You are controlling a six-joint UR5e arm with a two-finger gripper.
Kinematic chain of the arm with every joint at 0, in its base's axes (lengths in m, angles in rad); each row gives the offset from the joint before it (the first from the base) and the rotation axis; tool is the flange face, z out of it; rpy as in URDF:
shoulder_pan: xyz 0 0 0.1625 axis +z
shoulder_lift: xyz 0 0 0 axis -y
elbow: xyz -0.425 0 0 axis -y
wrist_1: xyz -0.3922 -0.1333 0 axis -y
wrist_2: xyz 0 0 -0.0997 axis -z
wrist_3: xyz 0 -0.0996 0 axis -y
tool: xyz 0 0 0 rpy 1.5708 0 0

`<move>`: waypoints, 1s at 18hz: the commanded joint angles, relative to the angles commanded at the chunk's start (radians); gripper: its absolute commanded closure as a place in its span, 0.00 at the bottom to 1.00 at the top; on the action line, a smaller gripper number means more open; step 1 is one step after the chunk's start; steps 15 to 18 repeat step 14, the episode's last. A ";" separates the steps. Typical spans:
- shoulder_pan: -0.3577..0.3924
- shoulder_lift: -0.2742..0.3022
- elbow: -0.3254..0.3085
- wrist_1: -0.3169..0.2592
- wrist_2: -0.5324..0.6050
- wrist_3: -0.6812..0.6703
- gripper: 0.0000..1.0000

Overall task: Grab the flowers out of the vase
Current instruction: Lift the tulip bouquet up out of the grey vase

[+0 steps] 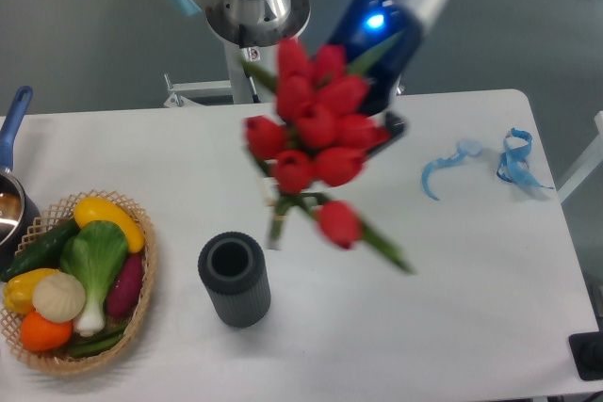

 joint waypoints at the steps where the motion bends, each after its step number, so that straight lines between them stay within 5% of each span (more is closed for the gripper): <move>1: 0.014 -0.018 0.000 0.000 0.000 0.055 0.64; 5: 0.054 -0.058 -0.011 0.002 0.002 0.157 0.64; 18: 0.083 -0.051 -0.081 0.002 0.012 0.218 0.64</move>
